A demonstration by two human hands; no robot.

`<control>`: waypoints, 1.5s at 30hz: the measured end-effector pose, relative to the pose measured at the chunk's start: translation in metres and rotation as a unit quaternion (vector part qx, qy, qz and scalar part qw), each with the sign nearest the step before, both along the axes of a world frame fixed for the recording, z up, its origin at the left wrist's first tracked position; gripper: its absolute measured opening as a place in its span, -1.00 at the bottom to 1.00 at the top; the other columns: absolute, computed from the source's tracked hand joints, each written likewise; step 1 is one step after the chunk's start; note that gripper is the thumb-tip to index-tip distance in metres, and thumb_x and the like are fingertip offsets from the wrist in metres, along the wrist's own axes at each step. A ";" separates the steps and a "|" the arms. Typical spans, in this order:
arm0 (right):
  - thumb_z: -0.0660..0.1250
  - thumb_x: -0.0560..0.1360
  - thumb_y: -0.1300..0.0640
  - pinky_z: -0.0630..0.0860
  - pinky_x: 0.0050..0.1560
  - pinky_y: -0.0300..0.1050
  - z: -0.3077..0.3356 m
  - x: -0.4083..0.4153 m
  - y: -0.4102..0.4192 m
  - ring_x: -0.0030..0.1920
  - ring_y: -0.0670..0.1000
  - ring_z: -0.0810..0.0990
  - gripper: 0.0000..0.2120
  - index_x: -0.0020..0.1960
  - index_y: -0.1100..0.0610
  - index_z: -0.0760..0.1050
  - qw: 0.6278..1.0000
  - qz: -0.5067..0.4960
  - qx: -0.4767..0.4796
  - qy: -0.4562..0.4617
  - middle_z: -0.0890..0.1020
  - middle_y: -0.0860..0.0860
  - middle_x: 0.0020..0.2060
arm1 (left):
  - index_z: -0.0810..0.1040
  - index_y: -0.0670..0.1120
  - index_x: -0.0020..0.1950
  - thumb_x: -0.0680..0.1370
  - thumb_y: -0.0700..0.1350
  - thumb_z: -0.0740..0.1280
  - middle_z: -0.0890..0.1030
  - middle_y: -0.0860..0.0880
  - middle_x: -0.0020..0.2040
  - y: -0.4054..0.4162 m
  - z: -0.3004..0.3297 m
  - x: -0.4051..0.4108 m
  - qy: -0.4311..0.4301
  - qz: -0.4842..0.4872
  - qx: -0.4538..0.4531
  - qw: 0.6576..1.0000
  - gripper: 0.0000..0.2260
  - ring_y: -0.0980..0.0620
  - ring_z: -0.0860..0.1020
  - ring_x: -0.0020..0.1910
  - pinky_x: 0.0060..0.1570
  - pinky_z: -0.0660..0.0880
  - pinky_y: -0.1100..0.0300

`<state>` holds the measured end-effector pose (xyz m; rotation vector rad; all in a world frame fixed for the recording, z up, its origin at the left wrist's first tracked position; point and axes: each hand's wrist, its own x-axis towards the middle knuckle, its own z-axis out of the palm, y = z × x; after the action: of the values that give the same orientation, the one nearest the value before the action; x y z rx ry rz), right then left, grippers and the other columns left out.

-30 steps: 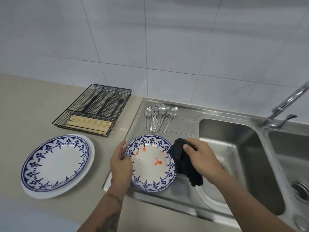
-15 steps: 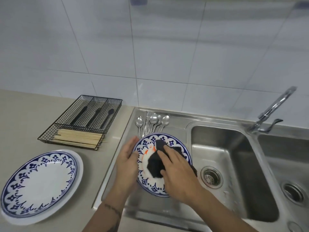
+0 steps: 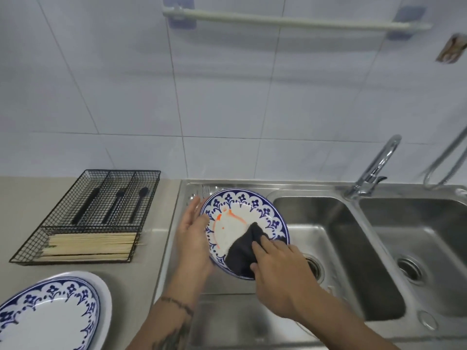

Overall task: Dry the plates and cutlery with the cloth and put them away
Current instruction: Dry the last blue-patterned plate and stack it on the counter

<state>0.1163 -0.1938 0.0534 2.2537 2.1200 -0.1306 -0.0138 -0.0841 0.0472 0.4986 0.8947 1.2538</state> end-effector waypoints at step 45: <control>0.09 0.62 -0.04 -0.08 0.56 -0.09 0.067 -0.033 0.018 0.58 -0.03 -0.11 -0.40 0.60 -0.04 -0.03 0.985 0.007 0.083 0.150 -0.08 -0.07 0.60 | 0.54 -0.05 0.22 0.50 -0.49 0.14 0.64 -0.09 0.27 0.023 0.084 -0.037 -0.100 -0.072 0.095 0.988 -0.53 -0.16 0.63 0.16 0.19 0.55 -0.16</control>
<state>0.0834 -0.1758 0.1209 2.4474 2.3732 -0.3230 -0.0510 -0.0611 0.1308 0.5673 0.5628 1.2380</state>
